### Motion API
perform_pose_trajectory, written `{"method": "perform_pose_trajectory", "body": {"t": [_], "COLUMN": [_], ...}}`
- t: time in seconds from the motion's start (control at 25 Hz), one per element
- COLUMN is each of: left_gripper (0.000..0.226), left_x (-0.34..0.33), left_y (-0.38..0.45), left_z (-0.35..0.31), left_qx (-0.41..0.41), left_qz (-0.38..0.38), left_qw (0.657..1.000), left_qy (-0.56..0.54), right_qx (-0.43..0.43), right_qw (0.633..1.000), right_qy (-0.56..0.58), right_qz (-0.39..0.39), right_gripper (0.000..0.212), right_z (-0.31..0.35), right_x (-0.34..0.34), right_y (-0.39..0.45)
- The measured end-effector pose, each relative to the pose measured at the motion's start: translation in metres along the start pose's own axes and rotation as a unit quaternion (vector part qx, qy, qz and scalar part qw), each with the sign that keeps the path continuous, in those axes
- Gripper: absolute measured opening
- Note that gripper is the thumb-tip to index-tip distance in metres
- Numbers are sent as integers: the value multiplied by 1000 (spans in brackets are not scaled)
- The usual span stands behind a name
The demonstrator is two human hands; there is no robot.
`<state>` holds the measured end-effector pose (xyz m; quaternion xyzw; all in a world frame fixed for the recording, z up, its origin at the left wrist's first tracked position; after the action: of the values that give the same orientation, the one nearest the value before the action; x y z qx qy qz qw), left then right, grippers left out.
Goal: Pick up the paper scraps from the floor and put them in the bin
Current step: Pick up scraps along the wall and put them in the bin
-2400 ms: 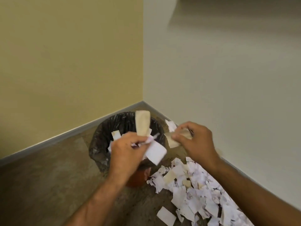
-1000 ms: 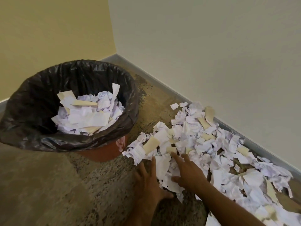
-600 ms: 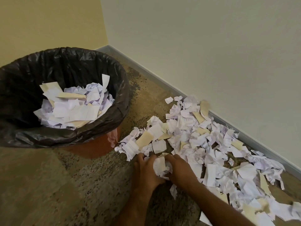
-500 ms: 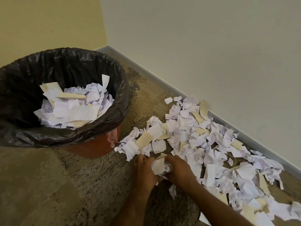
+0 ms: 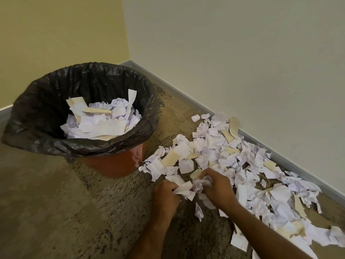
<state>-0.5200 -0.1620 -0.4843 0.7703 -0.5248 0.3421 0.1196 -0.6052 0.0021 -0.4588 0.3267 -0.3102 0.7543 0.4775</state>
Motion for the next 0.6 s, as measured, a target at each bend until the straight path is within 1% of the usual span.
{"method": "perform_pose_trajectory", "body": {"t": [0.16, 0.32, 0.48, 0.52, 0.6], "left_gripper": [18, 17, 16, 16, 16], "left_x": [41, 98, 170, 188, 229], "left_y": [-11, -24, -46, -50, -55], "left_z": [-25, -70, -127, -140, -162], "left_qx": [-20, -100, -205, -218, -216], "left_qz": [-34, -86, -148, -152, -156], "left_qw": [995, 983, 955, 950, 945], "left_qy": [-92, -127, -154, -166, -189], "right_qx": [13, 40, 91, 108, 143], "right_qw": [997, 992, 980, 977, 970], "right_qy": [54, 80, 119, 129, 145], "right_qz": [-55, -93, -132, -134, -130], "right_gripper": [23, 32, 35, 35, 36], "right_z": [36, 88, 163, 184, 230], "right_x": [51, 105, 160, 172, 190], "right_y": [-6, -11, -17, -17, -14]}}
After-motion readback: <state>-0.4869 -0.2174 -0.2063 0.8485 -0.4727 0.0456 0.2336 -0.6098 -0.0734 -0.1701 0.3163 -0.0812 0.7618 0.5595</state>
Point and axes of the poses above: each hand's wrist, its own y-axis towards the middle knuckle, its own x-axis out of the back of the hand, z = x × y, the point moved 8 cm from there along y, towards the middle knuckle, and after that the axes turned 5 degrees about -y, right-handed, at the moved point
